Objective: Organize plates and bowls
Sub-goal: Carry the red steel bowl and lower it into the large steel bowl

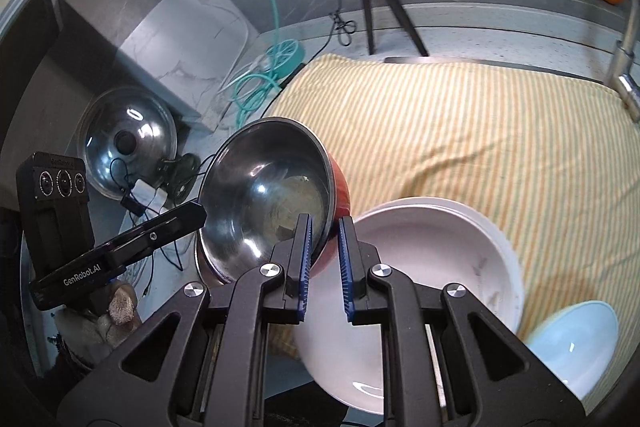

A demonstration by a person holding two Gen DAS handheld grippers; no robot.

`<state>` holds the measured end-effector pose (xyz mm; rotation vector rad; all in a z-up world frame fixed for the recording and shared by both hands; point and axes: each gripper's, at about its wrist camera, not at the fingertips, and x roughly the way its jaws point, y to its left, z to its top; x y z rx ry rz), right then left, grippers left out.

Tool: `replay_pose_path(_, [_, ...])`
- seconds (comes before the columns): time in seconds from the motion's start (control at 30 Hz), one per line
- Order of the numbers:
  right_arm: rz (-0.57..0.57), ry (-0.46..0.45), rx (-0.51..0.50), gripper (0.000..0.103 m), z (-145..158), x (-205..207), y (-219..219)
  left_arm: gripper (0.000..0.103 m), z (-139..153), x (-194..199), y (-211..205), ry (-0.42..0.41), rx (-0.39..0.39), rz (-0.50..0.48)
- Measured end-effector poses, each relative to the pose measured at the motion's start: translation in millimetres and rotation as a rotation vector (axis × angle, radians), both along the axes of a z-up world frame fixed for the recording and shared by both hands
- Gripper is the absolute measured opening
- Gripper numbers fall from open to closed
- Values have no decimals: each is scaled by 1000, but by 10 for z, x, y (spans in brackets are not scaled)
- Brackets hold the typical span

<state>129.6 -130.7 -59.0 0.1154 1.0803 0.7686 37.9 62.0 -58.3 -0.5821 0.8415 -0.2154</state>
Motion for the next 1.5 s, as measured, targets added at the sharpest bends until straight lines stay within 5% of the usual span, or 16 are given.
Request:
replay_pose_path(0.63, [176,18,-98,13,-318,-198,917,19,-321,-429,589,92,-2,142])
replay_pose_path(1.5, [198,27,-172,13,-575,-258,1113,19,-509,-478,656,150,13,144])
